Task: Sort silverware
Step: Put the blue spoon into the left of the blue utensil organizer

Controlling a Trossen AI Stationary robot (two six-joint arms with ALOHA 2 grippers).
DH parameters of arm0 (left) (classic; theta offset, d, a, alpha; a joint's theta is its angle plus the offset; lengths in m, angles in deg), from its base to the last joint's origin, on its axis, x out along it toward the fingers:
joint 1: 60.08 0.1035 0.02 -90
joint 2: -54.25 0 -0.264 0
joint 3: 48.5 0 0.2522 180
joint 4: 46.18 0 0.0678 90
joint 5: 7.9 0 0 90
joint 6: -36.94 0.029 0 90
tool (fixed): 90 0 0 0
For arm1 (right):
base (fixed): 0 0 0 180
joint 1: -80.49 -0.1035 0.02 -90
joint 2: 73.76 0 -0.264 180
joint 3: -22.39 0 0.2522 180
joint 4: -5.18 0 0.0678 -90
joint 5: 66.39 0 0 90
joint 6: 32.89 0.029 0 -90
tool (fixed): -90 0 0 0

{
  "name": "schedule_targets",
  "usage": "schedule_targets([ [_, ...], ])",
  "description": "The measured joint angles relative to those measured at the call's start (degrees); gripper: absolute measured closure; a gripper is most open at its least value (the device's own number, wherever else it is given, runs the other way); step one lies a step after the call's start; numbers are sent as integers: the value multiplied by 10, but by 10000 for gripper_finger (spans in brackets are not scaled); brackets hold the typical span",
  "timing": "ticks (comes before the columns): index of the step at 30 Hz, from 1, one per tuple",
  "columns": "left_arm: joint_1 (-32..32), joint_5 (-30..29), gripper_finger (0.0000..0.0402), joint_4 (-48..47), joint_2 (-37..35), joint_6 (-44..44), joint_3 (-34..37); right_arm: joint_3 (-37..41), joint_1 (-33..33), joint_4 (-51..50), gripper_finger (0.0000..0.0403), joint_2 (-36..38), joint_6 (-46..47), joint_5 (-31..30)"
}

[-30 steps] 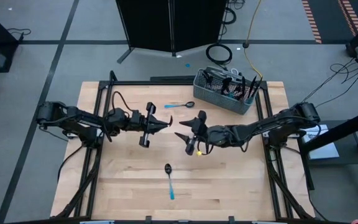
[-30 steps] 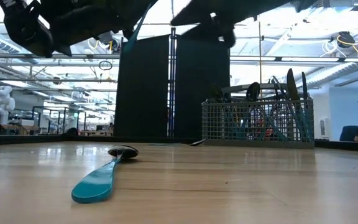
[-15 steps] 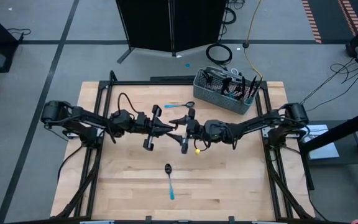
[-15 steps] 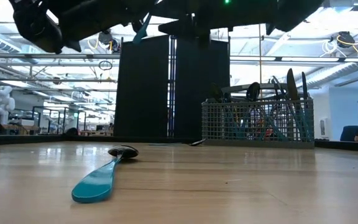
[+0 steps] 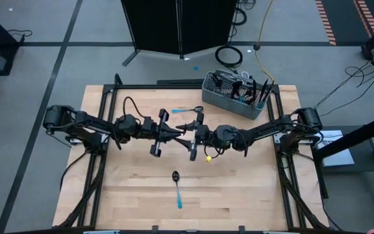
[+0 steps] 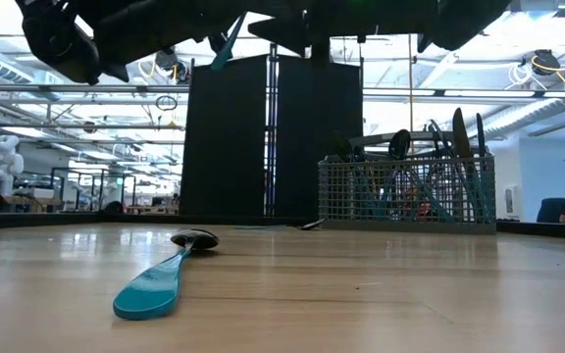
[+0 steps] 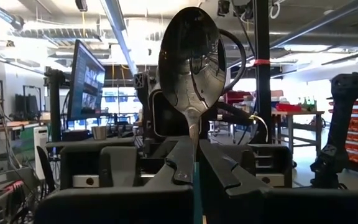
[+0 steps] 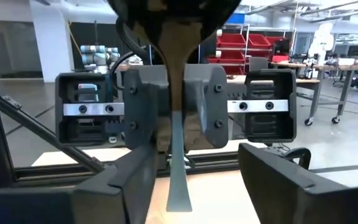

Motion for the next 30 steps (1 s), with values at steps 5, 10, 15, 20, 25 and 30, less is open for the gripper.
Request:
schedule_targets([
  [5, 0, -8, 402, 0, 0, 3, 0, 0, 0, 4, 237, 0, 0, 1],
  [10, 2, -10, 402, 1, 0, 3, 0, 0, -4, 12, 316, 0, -19, 1],
  [15, 2, -10, 396, 0, 0, -2, 0, 0, -7, 14, 393, 0, -30, -1],
  [20, 2, -10, 360, -11, -1, 24, 0, 0, -7, 9, 399, 0, -15, -2],
  [25, 9, -10, 293, -38, -6, 39, 0, 1, -7, -34, 401, 17, -6, -14],
  [30, 31, -5, 237, -98, -40, 29, 1, 0, -6, -105, 402, 65, -6, -69],
])
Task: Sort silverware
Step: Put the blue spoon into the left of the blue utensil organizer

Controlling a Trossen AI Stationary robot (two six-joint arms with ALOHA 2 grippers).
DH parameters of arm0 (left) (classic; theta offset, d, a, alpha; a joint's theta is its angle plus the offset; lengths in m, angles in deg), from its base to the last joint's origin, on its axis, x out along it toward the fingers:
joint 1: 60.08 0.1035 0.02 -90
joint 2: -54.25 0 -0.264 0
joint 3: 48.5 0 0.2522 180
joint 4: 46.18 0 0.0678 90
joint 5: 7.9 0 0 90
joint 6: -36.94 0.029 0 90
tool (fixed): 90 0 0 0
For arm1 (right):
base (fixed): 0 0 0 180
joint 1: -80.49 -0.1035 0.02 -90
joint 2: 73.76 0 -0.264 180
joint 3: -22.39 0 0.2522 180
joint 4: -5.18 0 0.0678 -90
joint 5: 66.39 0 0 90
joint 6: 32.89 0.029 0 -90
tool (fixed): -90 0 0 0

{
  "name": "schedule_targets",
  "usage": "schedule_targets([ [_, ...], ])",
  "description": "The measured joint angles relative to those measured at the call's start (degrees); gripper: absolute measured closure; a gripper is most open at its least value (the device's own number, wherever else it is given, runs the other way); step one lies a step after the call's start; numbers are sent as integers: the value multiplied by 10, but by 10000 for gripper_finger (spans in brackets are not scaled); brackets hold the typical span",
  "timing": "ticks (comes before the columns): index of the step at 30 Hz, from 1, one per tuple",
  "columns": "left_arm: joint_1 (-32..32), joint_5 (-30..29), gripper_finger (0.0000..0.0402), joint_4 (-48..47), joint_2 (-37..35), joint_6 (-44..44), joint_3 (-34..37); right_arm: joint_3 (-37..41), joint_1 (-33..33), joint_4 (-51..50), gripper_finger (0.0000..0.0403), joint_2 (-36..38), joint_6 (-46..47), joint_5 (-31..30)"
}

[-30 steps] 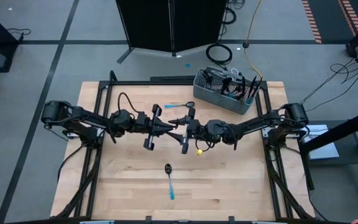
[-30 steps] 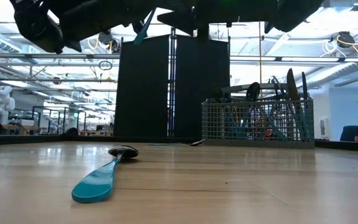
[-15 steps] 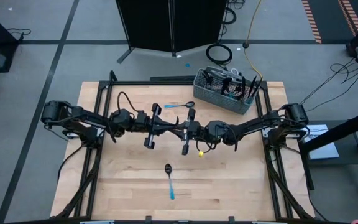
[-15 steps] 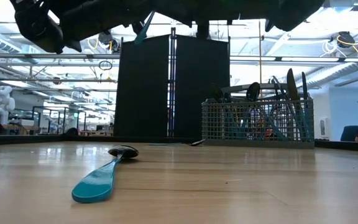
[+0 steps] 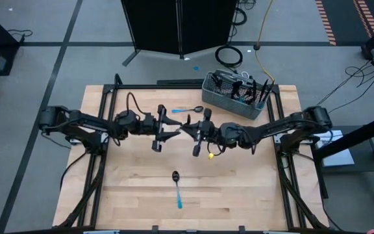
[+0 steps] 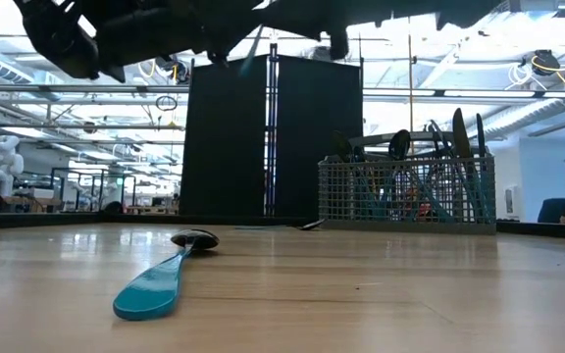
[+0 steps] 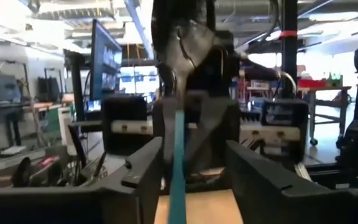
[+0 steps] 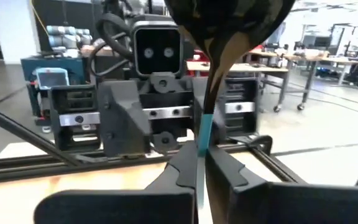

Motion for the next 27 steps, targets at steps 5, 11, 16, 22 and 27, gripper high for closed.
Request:
schedule_targets([
  [5, 24, 2, 216, -91, -63, 7, 0, -1, 2, -90, 402, 57, -2, -31],
  [11, 53, 2, 214, -274, -183, 51, 0, -1, 49, -241, 403, 135, 20, -106],
  [16, 68, -30, 214, -398, -262, 101, 22, -1, 138, -326, 403, 170, 31, -106],
  [22, 87, -139, 214, -324, -323, 109, 100, -1, 243, -388, 403, 160, 54, -130],
  [27, 99, -139, 214, -276, -359, 109, 139, -1, 292, -459, 403, 158, 115, -162],
])
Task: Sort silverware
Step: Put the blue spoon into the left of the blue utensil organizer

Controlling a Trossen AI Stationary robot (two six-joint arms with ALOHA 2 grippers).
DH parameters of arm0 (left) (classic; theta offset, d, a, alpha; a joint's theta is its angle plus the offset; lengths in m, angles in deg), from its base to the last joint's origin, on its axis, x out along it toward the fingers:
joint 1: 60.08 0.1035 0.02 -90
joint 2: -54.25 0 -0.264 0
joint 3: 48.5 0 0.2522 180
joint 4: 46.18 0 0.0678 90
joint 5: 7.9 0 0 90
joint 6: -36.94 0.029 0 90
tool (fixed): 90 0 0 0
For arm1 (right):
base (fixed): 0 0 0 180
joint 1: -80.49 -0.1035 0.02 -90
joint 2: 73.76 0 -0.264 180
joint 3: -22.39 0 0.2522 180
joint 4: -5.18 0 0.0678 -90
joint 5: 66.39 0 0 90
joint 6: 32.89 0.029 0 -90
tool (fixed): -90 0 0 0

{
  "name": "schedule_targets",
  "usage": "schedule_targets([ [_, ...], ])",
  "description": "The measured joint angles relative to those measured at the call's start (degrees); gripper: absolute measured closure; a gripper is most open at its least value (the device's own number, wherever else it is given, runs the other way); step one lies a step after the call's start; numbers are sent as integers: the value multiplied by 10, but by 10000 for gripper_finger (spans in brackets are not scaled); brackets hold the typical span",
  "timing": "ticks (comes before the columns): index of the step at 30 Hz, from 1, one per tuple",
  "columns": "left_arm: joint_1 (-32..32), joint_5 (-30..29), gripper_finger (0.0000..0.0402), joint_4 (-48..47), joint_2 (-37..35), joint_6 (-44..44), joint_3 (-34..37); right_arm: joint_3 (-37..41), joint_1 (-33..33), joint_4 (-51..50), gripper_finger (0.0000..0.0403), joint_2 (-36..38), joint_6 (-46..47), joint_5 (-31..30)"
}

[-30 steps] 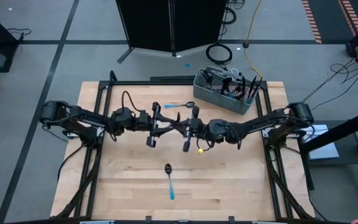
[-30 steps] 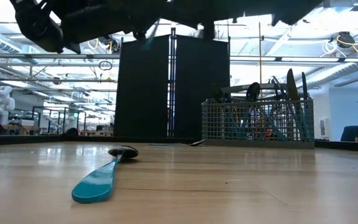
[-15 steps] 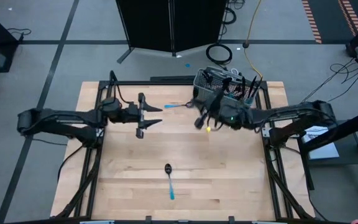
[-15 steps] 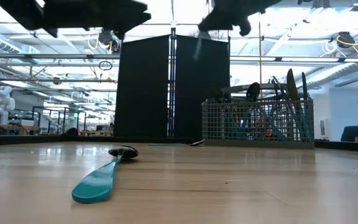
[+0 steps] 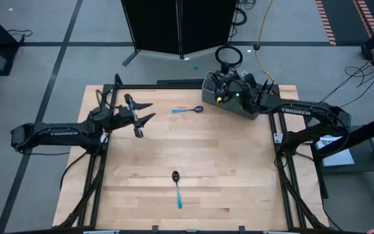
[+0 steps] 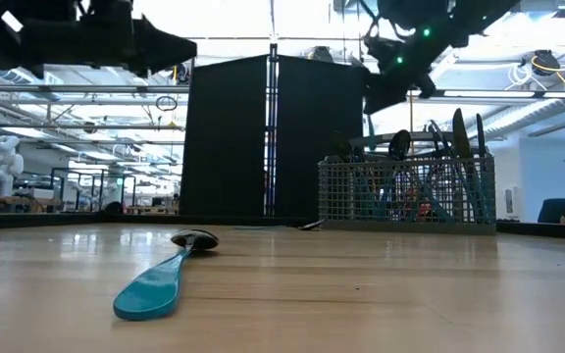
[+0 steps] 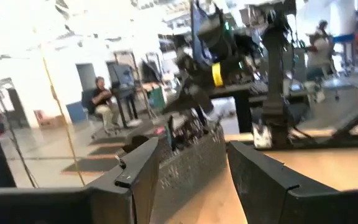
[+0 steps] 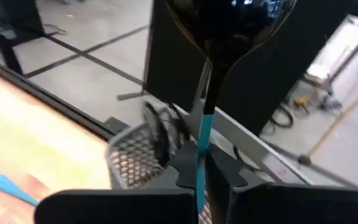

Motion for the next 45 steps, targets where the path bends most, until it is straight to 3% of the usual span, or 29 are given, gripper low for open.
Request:
schedule_targets([
  [11, 7, 19, 214, 8, -11, -1, 2, 0, 17, -31, 400, -69, 83, 31],
  [18, 7, 19, 214, 7, -11, -5, 2, 0, 16, -76, 353, -96, 131, 32],
  [26, 7, 19, 214, 4, -11, -5, 2, 0, 17, -102, 285, -65, 124, 54],
  [33, 7, 19, 214, 3, 10, -5, 2, 1, 10, -93, 272, 7, 118, 127],
  [39, 7, 18, 214, 6, 76, -27, -25, 0, -57, -56, 277, 43, 100, 196],
  [45, 8, 18, 214, -65, 229, -65, -98, 0, -176, -42, 277, 10, 116, 215],
])
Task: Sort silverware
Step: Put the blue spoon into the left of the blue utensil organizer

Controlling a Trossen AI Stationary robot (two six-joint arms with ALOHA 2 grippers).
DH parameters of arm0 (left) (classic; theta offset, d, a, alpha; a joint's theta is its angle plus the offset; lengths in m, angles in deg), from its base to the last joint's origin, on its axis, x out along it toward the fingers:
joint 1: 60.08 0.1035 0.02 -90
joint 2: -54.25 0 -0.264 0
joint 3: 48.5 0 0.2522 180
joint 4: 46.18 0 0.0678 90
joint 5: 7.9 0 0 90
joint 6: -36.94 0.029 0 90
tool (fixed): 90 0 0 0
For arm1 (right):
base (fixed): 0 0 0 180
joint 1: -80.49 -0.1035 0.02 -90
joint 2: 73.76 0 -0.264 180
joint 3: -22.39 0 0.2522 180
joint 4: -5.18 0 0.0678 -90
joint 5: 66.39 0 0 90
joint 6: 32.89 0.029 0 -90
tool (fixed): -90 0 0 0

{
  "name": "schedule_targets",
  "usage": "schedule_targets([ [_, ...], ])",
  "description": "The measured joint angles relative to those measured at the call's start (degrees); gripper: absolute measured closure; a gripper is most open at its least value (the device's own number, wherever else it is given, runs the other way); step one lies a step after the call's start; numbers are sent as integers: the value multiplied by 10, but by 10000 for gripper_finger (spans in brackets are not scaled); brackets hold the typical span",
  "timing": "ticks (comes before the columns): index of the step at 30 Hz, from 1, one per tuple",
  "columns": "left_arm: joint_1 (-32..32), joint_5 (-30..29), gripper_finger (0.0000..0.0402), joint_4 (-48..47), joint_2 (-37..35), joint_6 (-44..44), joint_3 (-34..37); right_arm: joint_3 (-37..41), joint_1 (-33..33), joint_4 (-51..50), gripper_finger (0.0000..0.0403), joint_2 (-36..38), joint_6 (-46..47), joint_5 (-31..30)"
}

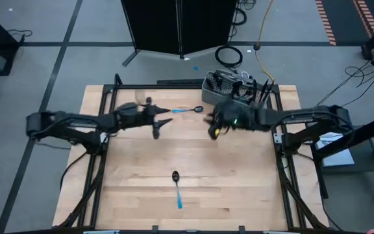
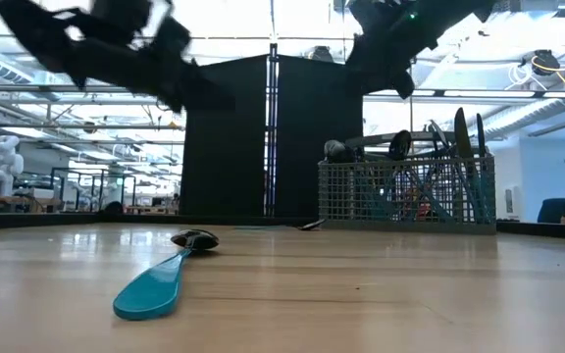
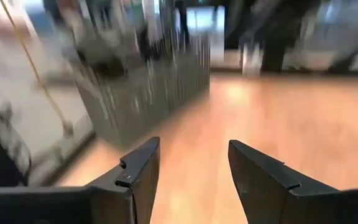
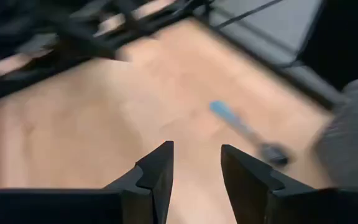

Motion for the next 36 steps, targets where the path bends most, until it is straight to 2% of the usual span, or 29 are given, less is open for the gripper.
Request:
schedule_targets([
  [6, 30, 1, 214, -192, 160, 6, -135, 0, -120, 1, 277, -67, 60, -1],
  [9, 57, 21, 214, -243, 230, 50, -210, 0, -171, -3, 277, -105, 100, -7],
  [15, 116, 119, 214, -351, 347, 94, -361, 0, -238, -6, 277, -175, 140, -106],
  [17, 131, 178, 214, -376, 386, 92, -405, 0, -244, -12, 277, -186, 142, -99],
  [19, 142, 208, 214, -399, 420, 74, -445, 0, -246, -21, 277, -191, 150, -81],
  [23, 154, 200, 214, -453, 479, 61, -504, 0, -246, -22, 277, -187, 146, -74],
  [26, 157, 194, 214, -480, 513, 60, -522, 0, -247, -21, 277, -177, 139, -74],
  [30, 155, 110, 214, -500, 519, 62, -525, 0, -249, -18, 277, -171, 125, -75],
  [36, 156, 69, 214, -518, 532, 93, -525, 0, -250, -10, 277, -170, 111, -75],
])
